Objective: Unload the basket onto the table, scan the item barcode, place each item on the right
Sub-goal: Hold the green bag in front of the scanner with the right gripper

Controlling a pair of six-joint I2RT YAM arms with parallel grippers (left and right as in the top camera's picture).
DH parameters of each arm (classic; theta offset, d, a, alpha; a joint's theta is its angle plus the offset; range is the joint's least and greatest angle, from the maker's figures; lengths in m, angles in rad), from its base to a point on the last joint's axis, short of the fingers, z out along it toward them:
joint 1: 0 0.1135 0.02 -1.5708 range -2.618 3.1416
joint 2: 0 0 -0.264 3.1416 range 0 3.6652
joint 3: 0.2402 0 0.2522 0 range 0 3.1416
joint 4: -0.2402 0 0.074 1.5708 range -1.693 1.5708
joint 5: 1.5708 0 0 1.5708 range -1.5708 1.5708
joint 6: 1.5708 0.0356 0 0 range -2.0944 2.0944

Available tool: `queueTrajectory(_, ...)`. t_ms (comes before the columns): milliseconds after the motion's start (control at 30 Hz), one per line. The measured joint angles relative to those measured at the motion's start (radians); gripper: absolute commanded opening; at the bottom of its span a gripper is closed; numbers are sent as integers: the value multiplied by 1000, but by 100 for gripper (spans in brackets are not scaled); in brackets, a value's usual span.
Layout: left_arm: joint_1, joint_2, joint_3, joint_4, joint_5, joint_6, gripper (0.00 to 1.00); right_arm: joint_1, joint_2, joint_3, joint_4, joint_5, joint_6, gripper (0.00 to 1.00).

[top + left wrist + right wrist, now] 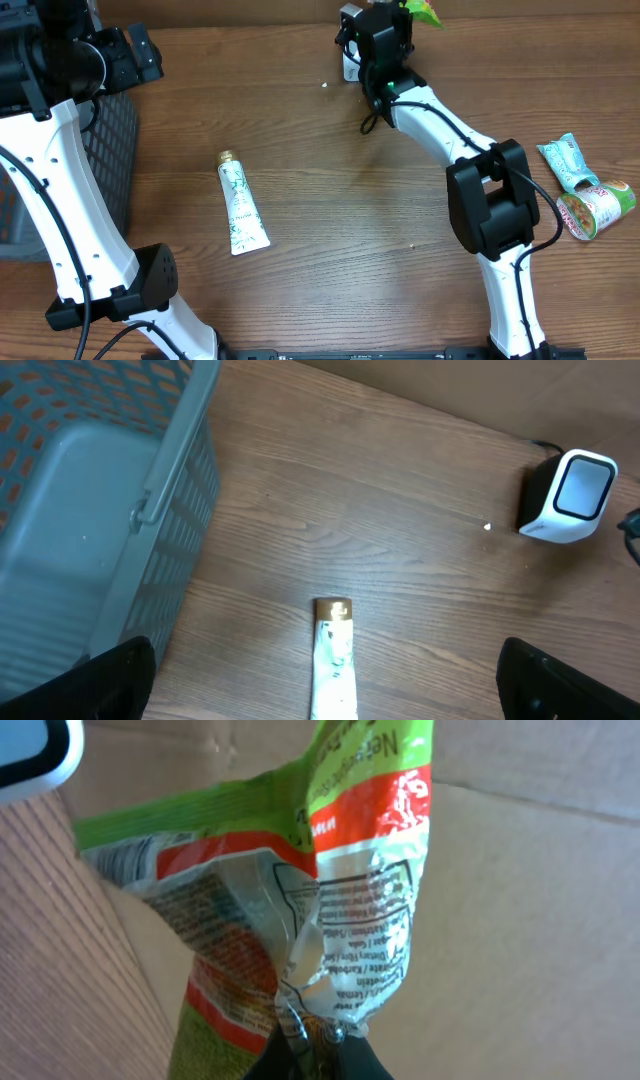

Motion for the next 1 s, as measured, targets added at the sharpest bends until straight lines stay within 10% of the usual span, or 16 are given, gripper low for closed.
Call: queueTrajectory(1000, 0, 0, 0, 0, 0, 0, 100, 55, 61, 0, 170, 2, 131, 4)
